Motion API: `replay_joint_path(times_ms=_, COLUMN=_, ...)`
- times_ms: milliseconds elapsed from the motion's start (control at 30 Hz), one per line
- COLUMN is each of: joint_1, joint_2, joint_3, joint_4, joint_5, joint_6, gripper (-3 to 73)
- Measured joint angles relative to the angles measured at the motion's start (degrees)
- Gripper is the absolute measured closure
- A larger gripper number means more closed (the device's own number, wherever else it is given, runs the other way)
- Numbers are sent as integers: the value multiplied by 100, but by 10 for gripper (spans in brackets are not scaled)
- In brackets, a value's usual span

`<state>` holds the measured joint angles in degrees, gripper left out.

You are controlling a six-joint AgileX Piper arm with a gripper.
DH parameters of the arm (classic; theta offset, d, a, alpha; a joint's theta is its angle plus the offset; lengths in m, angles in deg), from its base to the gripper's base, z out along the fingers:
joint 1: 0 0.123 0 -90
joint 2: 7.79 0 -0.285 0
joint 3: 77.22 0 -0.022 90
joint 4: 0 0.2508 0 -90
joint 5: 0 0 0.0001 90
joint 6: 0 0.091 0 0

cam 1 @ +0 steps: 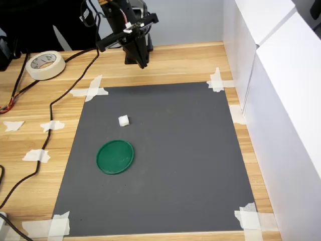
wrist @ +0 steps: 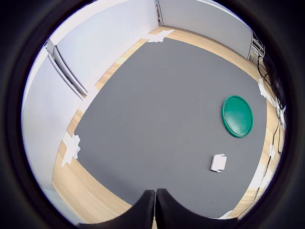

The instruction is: Grasp a white terminal and put it on the green lid.

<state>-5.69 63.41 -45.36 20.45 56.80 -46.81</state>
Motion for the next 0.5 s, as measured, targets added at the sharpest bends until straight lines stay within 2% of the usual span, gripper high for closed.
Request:
replay_joint_path(times_ms=100, joint_1=0, joint_2=250, joint_3=-228, joint_4=-187, joint_5=194, joint_6=19, gripper=677)
replay_joint_path(times_ms=233, joint_1=0, joint_2=552, joint_3=-455, joint_4=-510, joint_5=406, joint_6=-5, gripper=558)
replay_joint_path(times_ms=367, joint_1=0, joint_2=790, joint_3=-532, joint_4=-835, joint_5=440, joint_6=1, gripper=353)
replay_joint_path(times_ms=500, joint_1=0, joint_2=945, joint_3=-538, joint_4=-956, joint_5=477, joint_6=0, gripper=178)
